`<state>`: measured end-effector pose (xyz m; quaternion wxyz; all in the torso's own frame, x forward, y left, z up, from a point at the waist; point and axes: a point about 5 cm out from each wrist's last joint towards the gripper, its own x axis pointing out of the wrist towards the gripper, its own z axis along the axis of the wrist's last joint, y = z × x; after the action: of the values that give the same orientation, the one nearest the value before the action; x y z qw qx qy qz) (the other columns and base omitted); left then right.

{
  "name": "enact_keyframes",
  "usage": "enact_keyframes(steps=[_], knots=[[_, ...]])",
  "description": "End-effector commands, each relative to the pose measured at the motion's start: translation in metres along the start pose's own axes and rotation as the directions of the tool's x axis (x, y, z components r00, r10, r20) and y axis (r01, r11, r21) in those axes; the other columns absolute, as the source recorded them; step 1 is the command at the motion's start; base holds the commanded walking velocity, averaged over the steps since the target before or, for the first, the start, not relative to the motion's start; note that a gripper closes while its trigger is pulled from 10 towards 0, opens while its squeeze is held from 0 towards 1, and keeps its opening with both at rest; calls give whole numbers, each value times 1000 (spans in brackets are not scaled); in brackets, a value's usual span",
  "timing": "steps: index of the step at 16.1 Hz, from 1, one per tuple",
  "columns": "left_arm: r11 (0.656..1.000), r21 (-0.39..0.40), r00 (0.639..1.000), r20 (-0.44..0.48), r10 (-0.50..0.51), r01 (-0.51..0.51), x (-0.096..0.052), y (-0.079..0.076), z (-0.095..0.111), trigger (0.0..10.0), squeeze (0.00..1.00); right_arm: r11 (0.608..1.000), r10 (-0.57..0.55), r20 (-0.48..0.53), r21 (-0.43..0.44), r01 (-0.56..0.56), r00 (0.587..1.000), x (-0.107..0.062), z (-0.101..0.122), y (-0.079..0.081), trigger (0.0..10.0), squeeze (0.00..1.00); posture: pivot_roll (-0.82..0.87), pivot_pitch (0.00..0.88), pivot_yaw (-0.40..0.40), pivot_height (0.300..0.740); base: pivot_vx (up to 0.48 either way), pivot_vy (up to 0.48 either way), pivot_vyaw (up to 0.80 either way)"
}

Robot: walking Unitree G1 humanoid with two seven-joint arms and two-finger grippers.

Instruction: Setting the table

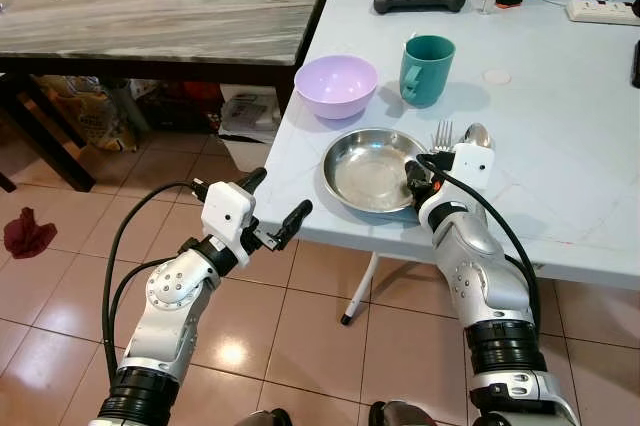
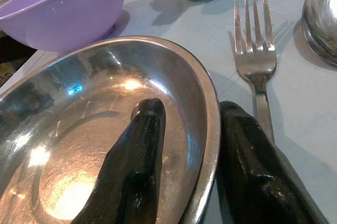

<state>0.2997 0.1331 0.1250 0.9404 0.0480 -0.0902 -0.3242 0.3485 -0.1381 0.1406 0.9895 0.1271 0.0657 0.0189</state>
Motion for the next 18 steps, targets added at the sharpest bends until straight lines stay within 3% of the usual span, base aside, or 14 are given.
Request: enact_keyframes(steps=[1, 8, 9, 18], knots=[[999, 16, 999, -15, -29, 29, -4, 1, 0, 10000, 0, 1000, 26, -22, -1, -26, 999, 2, -1, 6, 10000, 0, -256, 117, 89, 740, 0, 0, 0], [996, 29, 996, -30, -78, 79, -5, -4, -1, 10000, 0, 996, 90, -92, 8, -89, 992, 5, -9, 15, 10000, 0, -252, 120, 96, 740, 0, 0, 0], [996, 29, 996, -32, -79, 80, -6, -4, -1, 10000, 0, 995, 96, -102, 9, -95, 990, 5, -11, 16, 0, 0, -251, 120, 94, 740, 0, 0, 0], [996, 33, 996, -26, -83, 83, -3, -5, -1, 10000, 0, 998, 61, -134, -9, -63, 989, 5, -12, 5, 0, 0, -257, 113, 86, 740, 0, 0, 0]])
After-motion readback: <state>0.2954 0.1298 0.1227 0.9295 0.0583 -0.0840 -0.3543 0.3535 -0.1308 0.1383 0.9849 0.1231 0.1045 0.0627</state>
